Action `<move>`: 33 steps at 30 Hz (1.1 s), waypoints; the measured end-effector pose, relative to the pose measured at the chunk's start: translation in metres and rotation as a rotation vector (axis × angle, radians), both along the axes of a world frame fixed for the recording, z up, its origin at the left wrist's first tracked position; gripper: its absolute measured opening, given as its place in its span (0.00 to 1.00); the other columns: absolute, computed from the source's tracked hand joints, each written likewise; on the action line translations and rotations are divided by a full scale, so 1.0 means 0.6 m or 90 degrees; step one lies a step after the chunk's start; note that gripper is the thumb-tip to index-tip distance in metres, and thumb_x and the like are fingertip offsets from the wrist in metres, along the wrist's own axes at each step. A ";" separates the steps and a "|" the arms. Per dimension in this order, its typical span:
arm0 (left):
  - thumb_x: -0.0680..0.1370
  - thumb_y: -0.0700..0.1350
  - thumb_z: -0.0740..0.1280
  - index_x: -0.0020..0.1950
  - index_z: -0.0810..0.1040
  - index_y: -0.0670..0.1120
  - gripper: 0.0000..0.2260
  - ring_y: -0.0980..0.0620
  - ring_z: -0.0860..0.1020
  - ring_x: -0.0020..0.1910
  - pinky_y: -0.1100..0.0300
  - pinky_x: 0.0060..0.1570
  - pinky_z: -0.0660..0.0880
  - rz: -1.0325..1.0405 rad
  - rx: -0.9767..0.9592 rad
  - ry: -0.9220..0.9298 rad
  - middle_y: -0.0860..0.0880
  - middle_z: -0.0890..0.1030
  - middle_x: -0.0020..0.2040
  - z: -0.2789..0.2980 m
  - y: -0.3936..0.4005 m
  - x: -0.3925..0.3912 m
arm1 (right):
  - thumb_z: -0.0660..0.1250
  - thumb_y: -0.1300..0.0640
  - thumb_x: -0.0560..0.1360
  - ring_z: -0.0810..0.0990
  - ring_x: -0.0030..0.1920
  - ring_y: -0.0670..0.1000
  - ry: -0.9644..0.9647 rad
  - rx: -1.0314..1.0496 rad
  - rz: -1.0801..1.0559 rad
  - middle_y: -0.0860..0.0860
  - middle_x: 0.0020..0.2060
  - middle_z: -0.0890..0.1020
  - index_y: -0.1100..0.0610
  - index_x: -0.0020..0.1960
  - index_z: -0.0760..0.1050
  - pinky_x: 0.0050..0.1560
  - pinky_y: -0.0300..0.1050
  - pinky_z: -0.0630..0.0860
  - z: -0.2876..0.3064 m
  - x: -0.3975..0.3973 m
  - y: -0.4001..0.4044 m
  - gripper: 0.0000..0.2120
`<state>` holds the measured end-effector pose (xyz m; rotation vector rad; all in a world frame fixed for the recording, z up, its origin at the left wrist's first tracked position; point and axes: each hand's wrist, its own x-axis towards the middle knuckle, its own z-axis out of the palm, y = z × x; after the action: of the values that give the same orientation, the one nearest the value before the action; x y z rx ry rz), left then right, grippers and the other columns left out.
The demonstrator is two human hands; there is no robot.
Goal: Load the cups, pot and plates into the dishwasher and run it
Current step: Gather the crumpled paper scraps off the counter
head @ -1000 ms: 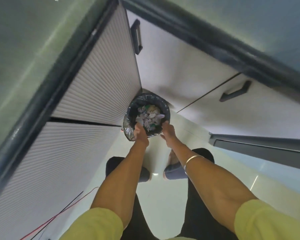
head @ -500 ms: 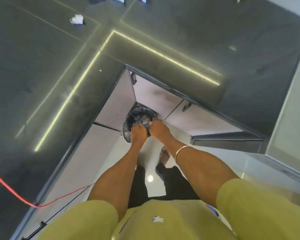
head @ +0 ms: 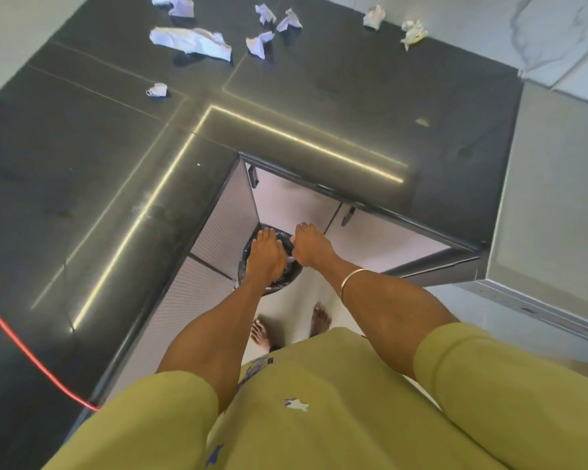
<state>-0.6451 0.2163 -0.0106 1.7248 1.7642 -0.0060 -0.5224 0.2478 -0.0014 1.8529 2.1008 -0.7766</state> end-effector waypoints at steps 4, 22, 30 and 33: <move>0.86 0.47 0.49 0.80 0.49 0.37 0.25 0.44 0.47 0.80 0.51 0.79 0.44 -0.002 0.100 -0.024 0.40 0.50 0.81 0.016 0.027 -0.013 | 0.58 0.58 0.82 0.66 0.72 0.59 0.100 0.105 -0.019 0.58 0.74 0.66 0.62 0.76 0.61 0.71 0.52 0.66 0.033 -0.002 0.015 0.23; 0.86 0.46 0.46 0.80 0.50 0.38 0.24 0.45 0.48 0.80 0.52 0.79 0.44 -0.139 0.253 -0.031 0.41 0.51 0.81 0.088 0.236 0.050 | 0.52 0.57 0.84 0.68 0.71 0.59 0.123 0.346 -0.158 0.58 0.71 0.71 0.63 0.73 0.66 0.69 0.52 0.67 0.117 0.116 0.122 0.20; 0.86 0.46 0.46 0.80 0.51 0.38 0.24 0.46 0.49 0.80 0.53 0.79 0.45 -0.159 0.267 -0.013 0.42 0.53 0.81 0.097 0.334 0.177 | 0.52 0.58 0.83 0.67 0.73 0.59 0.102 0.331 -0.169 0.62 0.71 0.70 0.66 0.74 0.64 0.74 0.52 0.63 0.116 0.245 0.226 0.21; 0.86 0.46 0.45 0.80 0.51 0.38 0.24 0.46 0.49 0.80 0.53 0.79 0.46 -0.151 0.258 -0.010 0.41 0.53 0.81 0.094 0.373 0.229 | 0.52 0.58 0.84 0.65 0.74 0.59 0.102 0.324 -0.164 0.62 0.73 0.68 0.66 0.75 0.62 0.75 0.51 0.61 0.123 0.293 0.260 0.22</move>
<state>-0.5078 0.4401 0.0460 2.2081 1.6171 0.2795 -0.3467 0.4037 0.0727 2.4313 2.3521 -0.4768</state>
